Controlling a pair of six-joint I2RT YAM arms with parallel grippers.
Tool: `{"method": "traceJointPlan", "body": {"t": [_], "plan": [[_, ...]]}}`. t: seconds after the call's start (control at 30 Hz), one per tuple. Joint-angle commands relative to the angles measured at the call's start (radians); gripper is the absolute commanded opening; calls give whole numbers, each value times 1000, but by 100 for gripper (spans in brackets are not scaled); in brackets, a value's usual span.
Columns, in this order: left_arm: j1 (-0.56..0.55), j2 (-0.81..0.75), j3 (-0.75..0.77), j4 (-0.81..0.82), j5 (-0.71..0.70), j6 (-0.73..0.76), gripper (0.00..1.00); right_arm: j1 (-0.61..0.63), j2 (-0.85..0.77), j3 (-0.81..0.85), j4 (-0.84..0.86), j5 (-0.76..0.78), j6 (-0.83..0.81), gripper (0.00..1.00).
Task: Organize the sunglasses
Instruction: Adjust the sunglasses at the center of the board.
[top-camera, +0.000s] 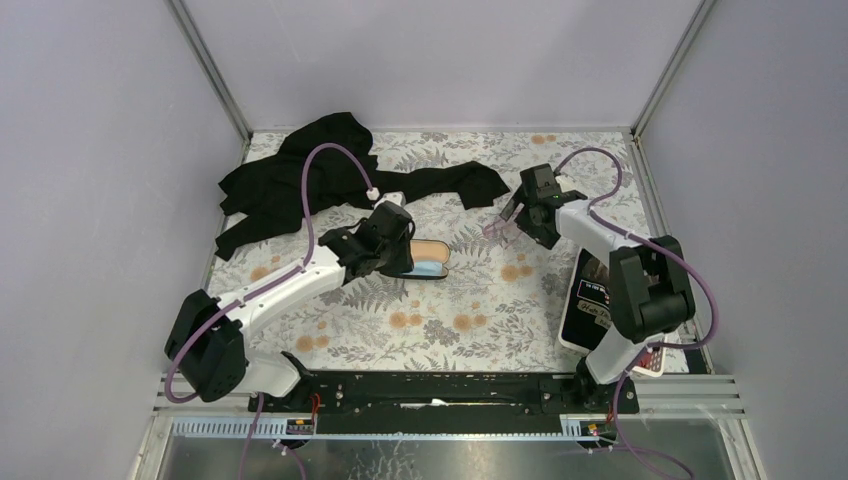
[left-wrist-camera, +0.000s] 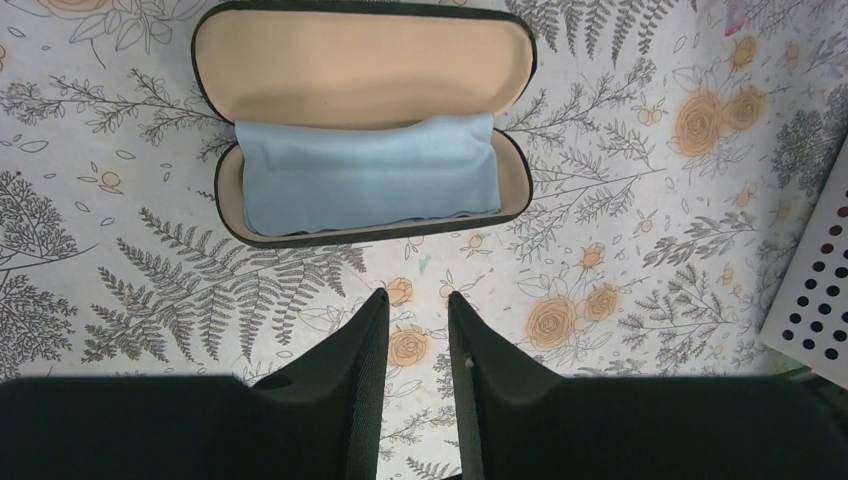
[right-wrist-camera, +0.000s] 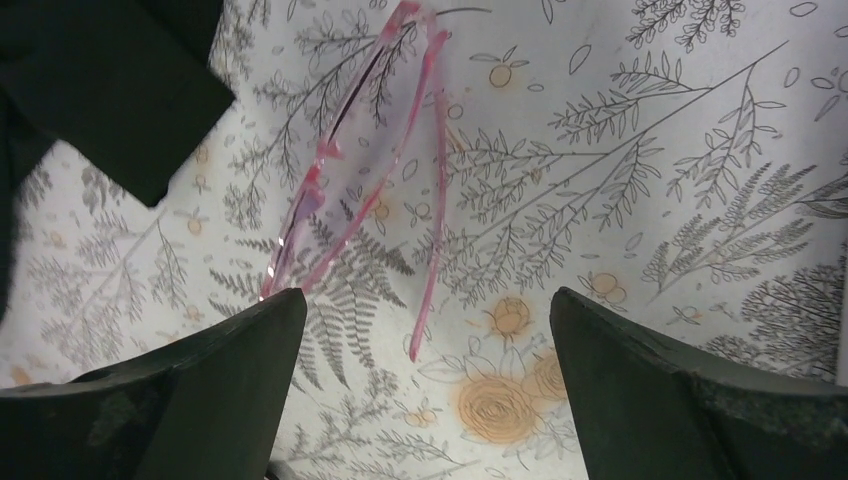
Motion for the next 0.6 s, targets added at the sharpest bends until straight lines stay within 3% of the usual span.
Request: {"method": "traceJointPlan", "body": {"t": [0.0, 0.37, 0.57], "plan": [[-8, -41, -36, 54, -11, -10, 33, -28, 63, 87, 1, 6, 169, 100], [-8, -101, -55, 46, -40, 39, 33, -30, 258, 227, -67, 0, 301, 99], [-9, -101, -68, 45, -44, 46, 33, -30, 303, 224, -63, -8, 306, 89]]}}
